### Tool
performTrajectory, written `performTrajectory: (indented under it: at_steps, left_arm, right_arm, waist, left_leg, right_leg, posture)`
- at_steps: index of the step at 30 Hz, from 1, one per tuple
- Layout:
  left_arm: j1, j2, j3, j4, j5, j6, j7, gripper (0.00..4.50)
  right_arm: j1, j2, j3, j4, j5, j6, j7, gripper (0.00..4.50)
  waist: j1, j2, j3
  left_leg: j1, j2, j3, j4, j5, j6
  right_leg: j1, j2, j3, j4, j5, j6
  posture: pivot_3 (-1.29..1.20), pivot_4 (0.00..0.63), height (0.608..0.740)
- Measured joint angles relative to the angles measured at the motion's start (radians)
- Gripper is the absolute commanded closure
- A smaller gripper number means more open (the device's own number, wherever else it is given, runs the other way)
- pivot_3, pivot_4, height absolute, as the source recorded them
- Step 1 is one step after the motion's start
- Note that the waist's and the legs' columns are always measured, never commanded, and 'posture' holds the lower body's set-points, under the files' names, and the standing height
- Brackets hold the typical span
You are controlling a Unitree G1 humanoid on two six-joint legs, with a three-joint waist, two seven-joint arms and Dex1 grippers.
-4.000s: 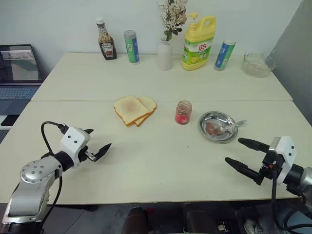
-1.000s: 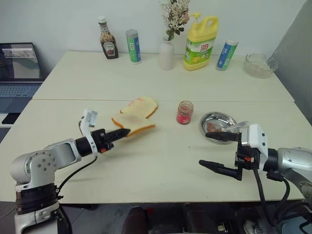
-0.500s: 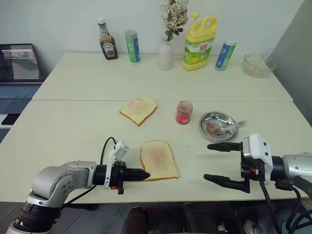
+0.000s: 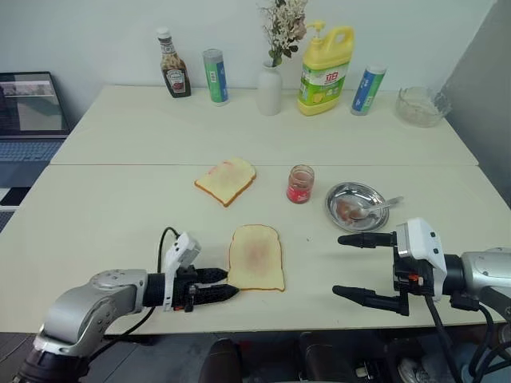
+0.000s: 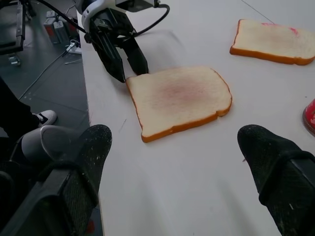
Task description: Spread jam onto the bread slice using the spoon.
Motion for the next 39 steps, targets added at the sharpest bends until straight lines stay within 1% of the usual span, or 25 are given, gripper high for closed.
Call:
performTrajectory:
  at_steps: [4,6,9,10,12,14,16,17,18,20,22,25,27,29,35,39]
  left_arm:
    - [0.082,0.018,0.085,-0.005,0.062,-0.1,0.029,0.86]
    - [0.104,0.023,0.109,-0.005,0.094,-0.138,0.043,0.86]
    - [0.12,0.012,0.152,-0.005,0.131,-0.202,0.075,0.29]
    - [0.111,0.004,0.168,-0.002,0.153,-0.245,0.09,0.02]
    - [0.062,-0.007,0.189,-0.002,0.189,-0.319,0.115,0.02]
    - [-0.003,-0.007,0.189,-0.006,0.208,-0.367,0.12,0.02]
    - [-0.087,-0.007,0.153,-0.019,0.214,-0.388,0.101,0.02]
    - [-0.116,-0.007,0.131,-0.032,0.215,-0.393,0.094,0.02]
    - [-0.173,-0.007,0.087,-0.042,0.223,-0.407,0.071,0.02]
    - [-0.25,-0.007,0.025,-0.064,0.234,-0.435,0.031,0.02]
    - [-0.305,-0.005,-0.025,-0.081,0.237,-0.443,-0.011,0.02]
    - [-0.356,-0.004,-0.089,-0.081,0.24,-0.434,-0.055,0.02]
    - [-0.37,-0.004,-0.118,-0.082,0.246,-0.434,-0.075,0.02]
    - [-0.383,-0.005,-0.142,-0.082,0.253,-0.434,-0.089,0.02]
    - [-0.43,-0.056,-0.164,-0.093,0.251,-0.422,-0.073,0.02]
    - [-0.433,-0.063,-0.167,-0.098,0.252,-0.408,-0.059,0.02]
  right_arm:
    - [-0.002,0.005,0.007,0.002,-0.011,-0.007,0.0,0.0]
    - [-0.002,0.014,0.015,0.002,-0.029,-0.017,-0.001,0.0]
    - [-0.011,0.052,0.009,0.011,-0.04,-0.025,-0.038,0.0]
    - [-0.025,0.084,-0.008,0.025,-0.038,-0.024,-0.073,0.0]
    - [-0.045,0.125,-0.073,0.061,-0.027,-0.016,-0.14,0.0]
    - [-0.046,0.135,-0.16,0.088,0.008,0.015,-0.188,0.0]
    - [-0.032,0.14,-0.247,0.097,0.051,0.052,-0.228,0.0]
    - [-0.031,0.143,-0.269,0.102,0.063,0.064,-0.243,0.0]
    - [-0.019,0.155,-0.308,0.112,0.083,0.081,-0.271,0.0]
    - [-0.017,0.189,-0.357,0.144,0.096,0.108,-0.33,0.0]
    - [0.009,0.247,-0.4,0.181,0.121,0.133,-0.4,0.0]
    - [0.01,0.356,-0.398,0.245,0.123,0.139,-0.489,0.0]
    - [-0.005,0.391,-0.389,0.294,0.118,0.145,-0.54,0.0]
    - [-0.064,0.428,-0.381,0.368,0.115,0.148,-0.593,0.0]
    - [-0.188,0.482,-0.354,0.594,0.108,0.152,-0.649,0.0]
    - [-0.245,0.507,-0.358,0.706,0.119,0.154,-0.67,0.0]
  waist:
    - [0.0,0.0,0.0]
    - [0.001,0.0,0.0]
    - [0.001,-0.001,0.0]
    - [0.002,-0.001,0.0]
    - [0.006,-0.001,0.0]
    - [0.014,-0.001,0.0]
    - [0.018,-0.001,0.0]
    - [0.018,-0.001,0.0]
    - [0.019,-0.001,0.0]
    - [0.021,-0.001,0.0]
    - [0.017,0.0,0.0]
    - [0.0,0.0,0.0]
    - [-0.007,0.002,0.0]
    - [-0.013,0.002,0.0]
    - [-0.008,0.002,0.0]
    - [-0.006,0.003,0.0]
  left_leg:
    - [0.0,0.0,0.0,0.0,0.0,0.0]
    - [0.0,0.0,0.001,0.0,0.0,0.0]
    - [-0.001,0.0,0.0,0.0,0.0,0.0]
    - [-0.001,0.0,0.0,0.0,0.0,0.0]
    - [-0.001,-0.001,0.001,0.001,0.0,0.0]
    - [-0.002,-0.002,0.001,0.001,0.0,0.0]
    - [-0.002,-0.002,0.001,0.0,0.0,0.0]
    - [-0.003,-0.001,0.001,0.0,0.0,0.0]
    - [-0.003,-0.001,0.001,0.0,0.0,0.0]
    - [-0.003,-0.001,0.002,0.0,0.0,0.0]
    - [-0.003,-0.001,0.002,-0.001,0.0,0.0]
    - [-0.002,0.0,0.002,-0.001,0.0,0.0]
    - [-0.002,0.0,0.002,-0.001,0.0,0.0]
    - [-0.002,0.0,0.002,-0.001,0.0,0.0]
    - [-0.002,-0.001,0.002,-0.001,0.0,0.0]
    - [-0.002,-0.001,0.002,-0.001,0.0,0.0]
  right_leg:
    - [0.0,0.0,0.0,0.0,0.0,0.0]
    - [0.0,0.0,0.0,0.0,0.0,0.0]
    - [0.0,-0.001,0.0,-0.001,0.0,0.0]
    - [0.0,-0.001,0.0,-0.001,0.0,0.0]
    - [0.0,-0.001,0.0,-0.001,0.0,0.0]
    - [0.0,-0.001,0.0,-0.002,0.001,0.0]
    - [0.0,-0.001,0.0,-0.004,0.002,-0.001]
    - [0.0,-0.001,0.0,-0.005,0.003,-0.003]
    - [0.0,-0.001,0.0,-0.005,0.004,-0.003]
    - [0.0,-0.001,0.001,-0.006,0.004,-0.003]
    - [0.0,0.0,0.001,-0.006,0.004,-0.003]
    - [0.0,0.001,0.001,-0.005,0.004,-0.003]
    - [0.0,0.001,0.002,-0.004,0.004,-0.003]
    - [0.0,0.001,0.002,-0.003,0.004,-0.003]
    - [0.0,0.001,0.002,-0.003,0.004,-0.003]
    - [0.0,0.001,0.002,-0.003,0.004,-0.003]
  posture:
    - [0.0,0.15,0.74]
    - [0.0,0.15,0.74]
    - [0.0,0.15,0.74]
    - [0.0,0.15,0.74]
    - [0.0,0.15,0.74]
    - [0.0,0.15,0.74]
    - [0.0,0.15,0.74]
    - [0.0,0.15,0.74]
    - [0.0,0.15,0.74]
    - [0.0,0.15,0.74]
    - [0.0,0.15,0.74]
    - [0.0,0.15,0.74]
    - [0.0,0.15,0.74]
    - [0.0,0.15,0.74]
    - [0.0,0.15,0.74]
    - [0.0,0.15,0.74]
